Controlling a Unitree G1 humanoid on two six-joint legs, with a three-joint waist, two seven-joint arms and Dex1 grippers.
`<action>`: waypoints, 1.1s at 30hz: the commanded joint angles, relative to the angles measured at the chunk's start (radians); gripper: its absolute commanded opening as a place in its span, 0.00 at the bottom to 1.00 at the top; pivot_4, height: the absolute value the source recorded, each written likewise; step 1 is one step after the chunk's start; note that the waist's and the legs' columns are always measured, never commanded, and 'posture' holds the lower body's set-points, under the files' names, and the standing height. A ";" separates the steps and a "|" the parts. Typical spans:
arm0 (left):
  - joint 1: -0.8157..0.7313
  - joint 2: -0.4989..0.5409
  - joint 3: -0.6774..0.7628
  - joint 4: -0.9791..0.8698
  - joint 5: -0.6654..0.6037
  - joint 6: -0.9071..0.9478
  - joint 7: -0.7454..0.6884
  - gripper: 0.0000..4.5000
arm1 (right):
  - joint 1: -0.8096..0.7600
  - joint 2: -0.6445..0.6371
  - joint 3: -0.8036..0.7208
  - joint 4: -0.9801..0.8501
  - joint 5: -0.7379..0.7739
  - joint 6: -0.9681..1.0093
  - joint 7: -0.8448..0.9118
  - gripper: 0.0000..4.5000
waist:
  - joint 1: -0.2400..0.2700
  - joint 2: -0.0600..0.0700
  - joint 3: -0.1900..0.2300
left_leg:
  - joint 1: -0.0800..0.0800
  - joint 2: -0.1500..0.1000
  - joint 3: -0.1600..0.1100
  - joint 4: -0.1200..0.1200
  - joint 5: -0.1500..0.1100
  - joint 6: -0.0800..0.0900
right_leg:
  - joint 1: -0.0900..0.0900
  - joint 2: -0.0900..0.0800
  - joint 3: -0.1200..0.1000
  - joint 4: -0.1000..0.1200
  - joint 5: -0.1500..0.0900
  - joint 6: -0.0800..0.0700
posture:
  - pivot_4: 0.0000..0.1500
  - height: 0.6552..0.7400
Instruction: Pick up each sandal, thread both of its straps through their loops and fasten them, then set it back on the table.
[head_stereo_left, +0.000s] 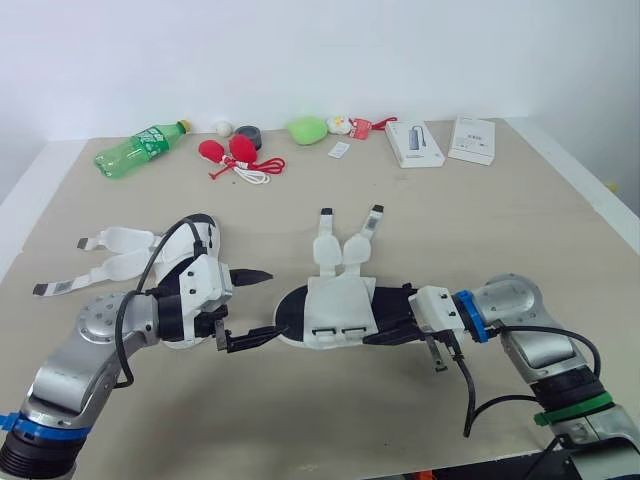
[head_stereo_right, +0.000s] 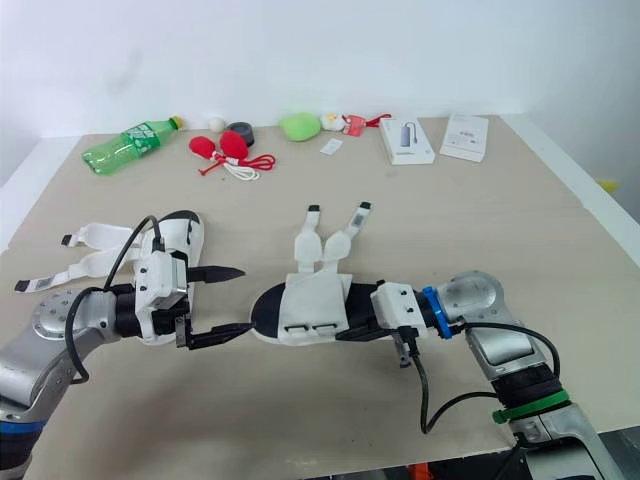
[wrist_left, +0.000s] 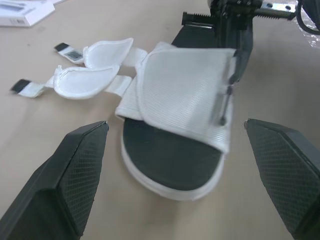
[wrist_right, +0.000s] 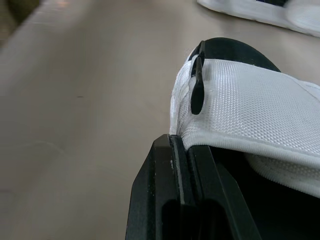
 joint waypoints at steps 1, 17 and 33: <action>0.013 0.007 0.010 -0.048 -0.002 -0.031 -0.004 1.00 | -0.030 0.009 0.003 -0.019 0.026 -0.009 0.033 0.01 | 0.000 0.000 0.000 | 0.000 0.000 0.000 0.000 0.000 0.000 | 0.000 0.000 0.000 0.000 0.000 0.000 | 1.00 1.00; -0.002 -0.001 -0.032 -0.022 0.019 -0.041 0.007 1.00 | -0.048 -0.040 -0.019 0.003 0.080 0.113 0.092 0.68 | 0.000 0.000 0.000 | 0.000 0.000 0.000 0.001 0.000 0.000 | 0.000 0.000 0.000 0.001 0.001 -0.001 | 1.00 1.00; -0.093 -0.011 -0.150 0.149 0.134 -0.138 -0.080 0.28 | -0.356 -0.011 -0.075 0.192 0.219 0.975 -0.265 1.00 | -0.005 -0.002 0.000 | 0.002 0.001 0.001 0.002 0.000 0.000 | -0.002 0.006 0.007 0.002 0.005 -0.003 | 1.00 1.00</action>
